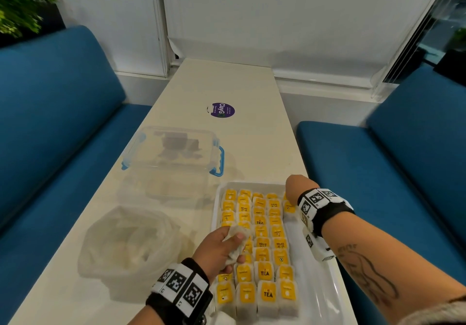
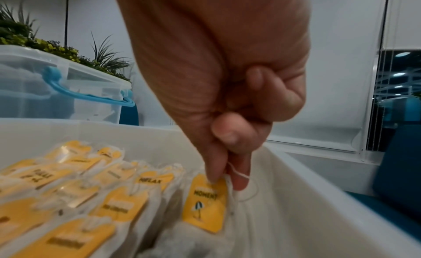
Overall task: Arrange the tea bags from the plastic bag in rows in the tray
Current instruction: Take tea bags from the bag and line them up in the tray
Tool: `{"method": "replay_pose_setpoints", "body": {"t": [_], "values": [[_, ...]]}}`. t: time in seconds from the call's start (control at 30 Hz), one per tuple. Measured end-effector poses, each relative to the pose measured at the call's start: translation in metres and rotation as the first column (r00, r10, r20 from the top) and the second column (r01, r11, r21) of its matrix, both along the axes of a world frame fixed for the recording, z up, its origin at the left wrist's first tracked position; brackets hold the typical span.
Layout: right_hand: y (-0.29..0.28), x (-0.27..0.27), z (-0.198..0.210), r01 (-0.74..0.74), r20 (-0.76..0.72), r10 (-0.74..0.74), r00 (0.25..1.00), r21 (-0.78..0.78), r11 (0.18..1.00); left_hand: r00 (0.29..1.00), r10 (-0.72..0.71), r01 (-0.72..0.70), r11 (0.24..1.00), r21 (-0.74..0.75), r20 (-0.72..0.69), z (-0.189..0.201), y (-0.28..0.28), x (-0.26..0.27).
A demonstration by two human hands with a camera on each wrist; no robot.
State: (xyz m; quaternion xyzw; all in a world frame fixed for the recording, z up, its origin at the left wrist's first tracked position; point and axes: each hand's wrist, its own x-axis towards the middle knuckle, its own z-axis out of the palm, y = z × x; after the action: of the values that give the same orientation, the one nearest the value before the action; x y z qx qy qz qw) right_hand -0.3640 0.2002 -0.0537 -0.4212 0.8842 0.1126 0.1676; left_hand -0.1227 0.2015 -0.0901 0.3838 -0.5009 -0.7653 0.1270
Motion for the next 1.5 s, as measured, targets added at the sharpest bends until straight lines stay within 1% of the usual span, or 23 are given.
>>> {"method": "replay_pose_setpoints", "body": {"t": [0.1, 0.17, 0.2, 0.27, 0.3, 0.33, 0.37, 0.4, 0.43, 0.5, 0.57, 0.67, 0.8, 0.9, 1.0, 1.13, 1.17, 1.27, 1.33, 1.4, 1.43, 1.47, 1.5], "values": [[0.001, 0.003, 0.002, -0.019, -0.010, 0.019, 1.000, 0.013, 1.000, 1.000, -0.010, 0.010, 1.000, 0.008, 0.007, 0.001, 0.000, 0.000], [0.000, 0.004, 0.007, 0.005, 0.003, -0.005, 1.000, -0.008, 1.000, 1.000, -0.006, 0.006, 1.000, 0.020, 0.009, 0.001, -0.001, 0.000], [0.001, 0.003, 0.011, 0.023, 0.007, -0.022, 1.000, -0.050, 0.998, 1.000, -0.003, 0.002, 1.000, 0.029, 0.009, 0.001, -0.001, 0.001], [0.003, 0.002, 0.024, 0.050, 0.026, -0.046, 0.999, -0.198, 0.979, 1.000, -0.001, 0.001, 0.999, 0.043, 0.002, 0.003, -0.002, 0.002], [0.006, 0.005, 0.033, 0.056, 0.066, -0.038, 0.997, -0.286, 0.957, 1.000, -0.005, 0.005, 0.999, 0.043, -0.001, 0.004, -0.001, 0.002], [0.011, 0.010, 0.042, 0.071, 0.151, -0.017, 0.988, -0.358, 0.931, 1.000, -0.008, 0.008, 0.999, 0.039, -0.003, 0.005, -0.001, 0.002], [0.017, 0.020, 0.050, 0.092, 0.274, 0.022, 0.961, -0.397, 0.913, 1.000, -0.010, 0.011, 0.999, 0.036, -0.005, 0.008, 0.000, 0.001], [0.025, 0.032, 0.057, 0.101, 0.400, 0.071, 0.914, -0.395, 0.913, 1.000, -0.014, 0.014, 0.999, 0.030, -0.011, 0.010, 0.001, 0.000], [0.033, 0.046, 0.062, 0.078, 0.494, 0.117, 0.861, -0.356, 0.931, 1.000, -0.022, 0.023, 0.999, 0.023, -0.019, 0.014, 0.002, -0.002], [0.046, 0.069, 0.063, 0.012, 0.612, 0.193, 0.767, -0.315, 0.949, 0.998, -0.054, 0.054, 0.999, -0.009, -0.034, 0.020, 0.006, -0.005], [0.056, 0.083, 0.056, 0.008, 0.656, 0.261, 0.708, -0.377, 0.926, 0.995, -0.095, 0.093, 0.995, -0.047, -0.042, 0.026, 0.010, -0.008], [0.064, 0.088, 0.049, 0.043, 0.625, 0.310, 0.716, -0.483, 0.875, 0.992, -0.110, 0.106, 0.993, -0.055, -0.056, 0.029, 0.014, -0.012], [0.078, 0.080, 0.051, 0.174, 0.649, 0.271, 0.711, -0.535, 0.826, 0.995, -0.001, 0.004, 1.000, 0.031, -0.096, 0.029, 0.019, -0.015], [0.088, 0.076, 0.055, 0.156, 0.653, 0.293, 0.699, -0.539, 0.828, 0.986, 0.088, -0.073, 0.992, 0.107, -0.139, 0.029, 0.020, -0.017], [0.093, 0.077, 0.061, 0.056, 0.639, 0.329, 0.695, -0.504, 0.862, 0.989, 0.082, -0.069, 0.992, 0.103, -0.127, 0.030, 0.019, -0.017], [0.093, 0.079, 0.065, -0.063, 0.495, 0.370, 0.787, -0.532, 0.845, 0.994, 0.028, -0.015, 0.993, 0.115, -0.109, 0.032, 0.018, -0.017], [0.093, 0.079, 0.066, -0.074, 0.474, 0.372, 0.798, -0.535, 0.842, 0.995, 0.028, -0.017, 0.993, 0.119, -0.095, 0.031, 0.018, -0.017], [0.092, 0.075, 0.070, -0.069, 0.479, 0.365, 0.799, -0.529, 0.846, 0.996, 0.071, -0.064, 0.989, 0.135, -0.050, 0.025, 0.014, -0.016], [0.090, 0.068, 0.070, -0.070, 0.434, 0.327, 0.839, -0.510, 0.857, 0.994, 0.102, -0.096, 0.983, 0.155, -0.029, 0.020, 0.012, -0.013], [0.086, 0.057, 0.066, -0.101, 0.307, 0.261, 0.915, -0.452, 0.886, 0.991, 0.131, -0.125, 0.975, 0.183, -0.021, 0.015, 0.009, -0.011], [0.085, 0.053, 0.064, -0.114, 0.247, 0.232, 0.941, -0.413, 0.903, 0.989, 0.145, -0.138, 0.971, 0.197, -0.020, 0.012, 0.008, -0.010], [0.084, 0.049, 0.060, -0.112, 0.230, 0.211, 0.950, -0.380, 0.918, 0.988, 0.156, -0.149, 0.967, 0.207, -0.020, 0.011, 0.008, -0.009], [0.082, 0.046, 0.058, -0.101, 0.249, 0.198, 0.948, -0.355, 0.930, 0.986, 0.166, -0.158, 0.964, 0.215, -0.019, 0.009, 0.007, -0.008]]}}
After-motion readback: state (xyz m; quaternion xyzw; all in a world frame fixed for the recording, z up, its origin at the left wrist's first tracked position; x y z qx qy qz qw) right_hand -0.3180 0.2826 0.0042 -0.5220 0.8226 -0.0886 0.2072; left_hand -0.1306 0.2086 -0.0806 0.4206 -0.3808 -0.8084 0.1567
